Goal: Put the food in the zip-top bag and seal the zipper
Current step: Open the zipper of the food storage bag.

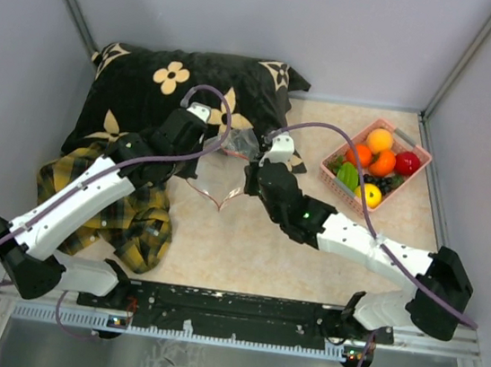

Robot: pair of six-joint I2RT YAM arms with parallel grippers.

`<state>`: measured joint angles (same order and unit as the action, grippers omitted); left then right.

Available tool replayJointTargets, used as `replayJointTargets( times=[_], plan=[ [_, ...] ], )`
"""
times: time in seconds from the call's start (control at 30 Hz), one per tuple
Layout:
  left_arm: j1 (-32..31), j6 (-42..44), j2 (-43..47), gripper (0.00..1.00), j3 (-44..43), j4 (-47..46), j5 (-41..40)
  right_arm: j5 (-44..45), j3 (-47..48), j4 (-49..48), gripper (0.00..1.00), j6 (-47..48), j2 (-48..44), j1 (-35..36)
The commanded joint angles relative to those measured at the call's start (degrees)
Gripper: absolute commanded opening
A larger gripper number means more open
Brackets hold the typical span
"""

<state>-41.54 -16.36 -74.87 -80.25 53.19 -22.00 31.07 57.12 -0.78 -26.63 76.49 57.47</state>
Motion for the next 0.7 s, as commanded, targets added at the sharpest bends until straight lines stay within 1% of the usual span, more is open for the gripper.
replayJointTargets(
  times=[0.0, 0.07, 0.2, 0.3, 0.5, 0.63, 0.67],
  plan=[
    [-0.3, 0.75, 1.96, 0.01, -1.71, 3.55, -6.54, 2.44, -0.63, -1.92, 0.0, -2.09, -3.19, -0.7],
    [-0.3, 1.14, 1.77, 0.01, -2.2, 3.65, -5.36, 0.54, -2.04, -3.63, 0.0, -3.74, -2.96, -1.1],
    [-0.3, 2.48, 1.57, 0.02, -4.26, 4.4, -5.12, -6.8, -1.81, -7.38, 0.0, -5.49, 0.8, -1.22],
    [-0.3, 4.24, 2.26, 0.05, -4.38, 3.16, -4.82, -7.37, -1.19, -7.85, 0.0, -6.77, 2.92, -1.33],
    [-0.3, 7.3, 2.21, 0.12, 1.18, -6.9, 0.12, -7.57, -3.5, -8.3, 0.0, -7.07, 2.75, -4.21],
    [-0.3, 6.43, 0.78, 0.13, 4.49, -13.63, 0.84, -8.89, -6.36, -11.0, 0.0, -7.41, 2.05, -4.91],
    [-0.3, 6.03, 0.68, 0.16, 5.06, -14.89, 1.12, -9.27, -6.95, -11.64, 0.0, -7.46, 2.0, -4.87]
  ],
)
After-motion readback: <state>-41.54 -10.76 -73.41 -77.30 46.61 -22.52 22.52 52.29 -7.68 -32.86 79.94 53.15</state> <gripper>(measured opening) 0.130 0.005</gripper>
